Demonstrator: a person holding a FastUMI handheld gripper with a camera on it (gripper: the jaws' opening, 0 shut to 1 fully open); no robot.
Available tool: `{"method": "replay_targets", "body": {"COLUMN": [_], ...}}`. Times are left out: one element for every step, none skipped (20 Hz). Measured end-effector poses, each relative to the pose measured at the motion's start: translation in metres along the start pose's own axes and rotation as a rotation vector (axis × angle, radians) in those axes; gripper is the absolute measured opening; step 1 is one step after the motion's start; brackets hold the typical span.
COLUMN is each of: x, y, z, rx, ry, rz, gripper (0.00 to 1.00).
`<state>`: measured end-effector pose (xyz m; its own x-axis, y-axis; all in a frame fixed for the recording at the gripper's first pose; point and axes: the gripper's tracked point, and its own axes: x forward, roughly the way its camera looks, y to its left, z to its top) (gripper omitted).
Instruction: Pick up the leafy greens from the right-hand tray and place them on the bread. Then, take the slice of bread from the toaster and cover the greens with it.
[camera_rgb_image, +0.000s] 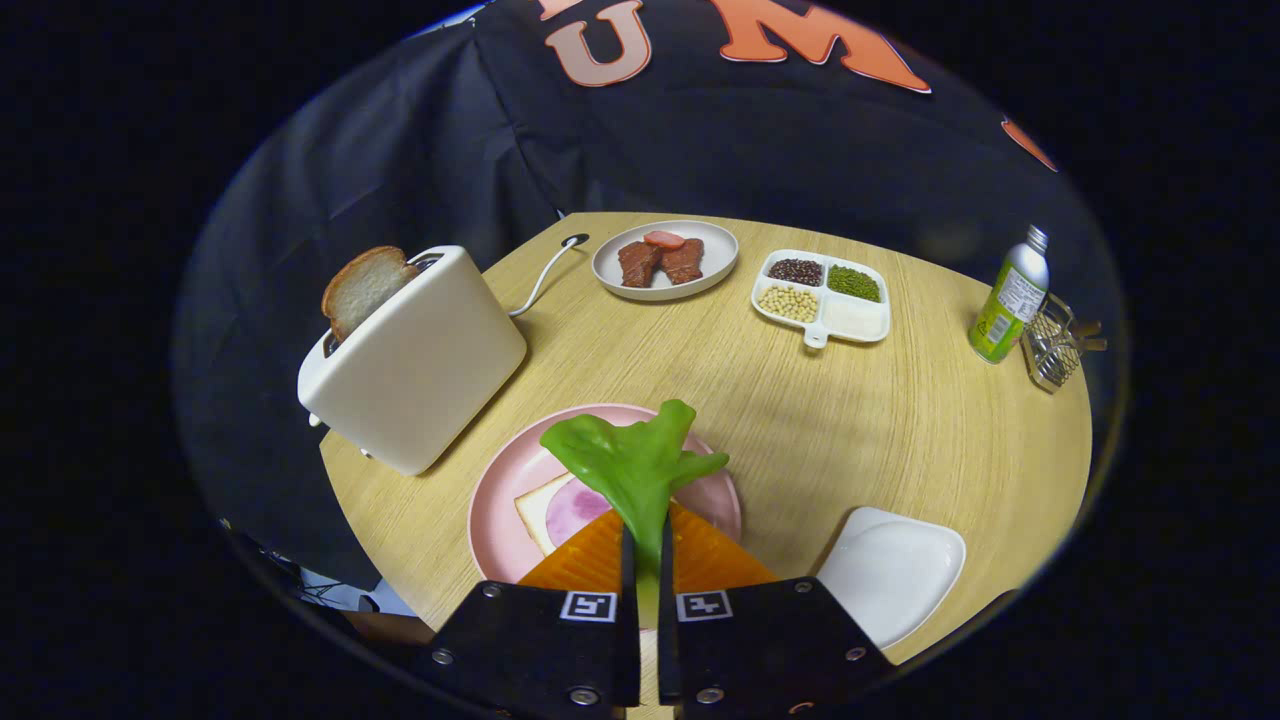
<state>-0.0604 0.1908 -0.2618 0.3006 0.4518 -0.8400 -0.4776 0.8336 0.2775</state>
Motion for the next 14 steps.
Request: {"method": "replay_targets", "body": {"x": [0.004,0.008,0.012,0.017,0.023,0.028,0.03,0.033,0.035,0.037,0.039,0.041,0.042,0.041], "y": [0.002,0.004,0.005,0.007,0.006,0.004,0.008,0.014,0.02,0.025,0.026,0.027,0.03,0.032], "z": [0.0,-0.001,-0.004,-0.006,-0.006,-0.005,-0.007,-0.008,-0.01,-0.01,-0.011,-0.014,-0.016,-0.018], "rx": [-0.004,-0.004,-0.001,0.0,-0.004,-0.009,-0.009,-0.002,0.006,0.012,0.01,0.006,0.003,-0.003], "ry": [0.003,0.009,0.02,0.032,0.037,0.041,0.048,0.055,0.062,0.069,0.079,0.09,0.1,0.108], "rz": [0.001,0.002,0.002,0.0,-0.007,-0.014,-0.01,0.01,0.033,0.047,0.055,0.059,0.061,0.066], "gripper": [0.08,0.07,0.08,0.09,0.09,0.1,0.1,0.1,0.1,0.1,0.12,0.14,0.16,0.2]}}
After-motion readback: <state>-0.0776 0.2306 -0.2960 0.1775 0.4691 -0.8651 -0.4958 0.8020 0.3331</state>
